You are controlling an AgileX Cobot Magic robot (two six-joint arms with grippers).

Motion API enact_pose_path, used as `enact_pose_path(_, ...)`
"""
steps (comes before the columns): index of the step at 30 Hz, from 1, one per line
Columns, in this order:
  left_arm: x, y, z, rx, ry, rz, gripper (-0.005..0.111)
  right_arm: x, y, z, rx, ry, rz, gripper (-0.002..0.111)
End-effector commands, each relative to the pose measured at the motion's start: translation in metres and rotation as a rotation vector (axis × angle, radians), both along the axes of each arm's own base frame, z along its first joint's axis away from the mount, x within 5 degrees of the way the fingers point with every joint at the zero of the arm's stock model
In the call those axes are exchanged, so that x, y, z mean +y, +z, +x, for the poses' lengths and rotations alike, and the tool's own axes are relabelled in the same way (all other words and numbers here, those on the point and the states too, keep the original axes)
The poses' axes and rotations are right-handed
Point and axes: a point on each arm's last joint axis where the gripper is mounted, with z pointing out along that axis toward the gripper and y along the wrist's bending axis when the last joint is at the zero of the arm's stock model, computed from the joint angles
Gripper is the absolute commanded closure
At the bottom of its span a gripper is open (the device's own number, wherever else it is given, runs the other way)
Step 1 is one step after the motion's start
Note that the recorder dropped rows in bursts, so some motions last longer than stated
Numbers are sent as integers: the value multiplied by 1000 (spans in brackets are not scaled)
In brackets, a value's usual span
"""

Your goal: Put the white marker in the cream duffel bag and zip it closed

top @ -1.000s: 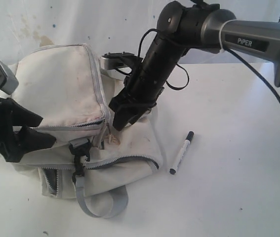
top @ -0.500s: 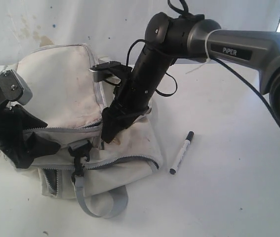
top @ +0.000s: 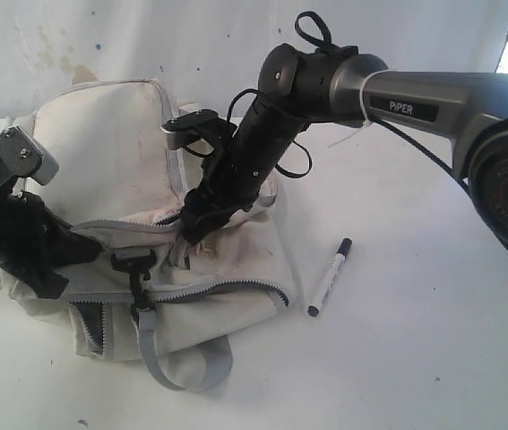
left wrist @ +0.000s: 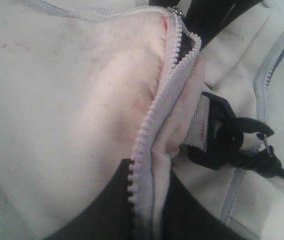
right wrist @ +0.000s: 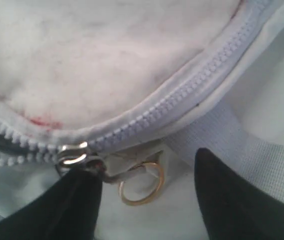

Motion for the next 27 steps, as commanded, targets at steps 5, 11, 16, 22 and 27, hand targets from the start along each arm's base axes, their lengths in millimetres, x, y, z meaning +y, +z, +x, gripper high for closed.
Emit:
enact_pose_path(5,0,3,-1,34,32,-5,107,3,1,3,-49,-10,21,76)
enact_pose_path(11,3,8,-7,21,2,49,107,1,0,-1,-15,15,-5,109)
enact_pose_path(16,7,13,-12,30,-2,111,107,-2,5,0,-30,17,-12,108)
enact_pose_path(22,9,21,-19,44,-4,123,107,-6,17,7,-114,-69,-27,108)
enact_pose_path(27,6,27,-27,64,-51,95,107,-3,23,23,-189,-299,61,108)
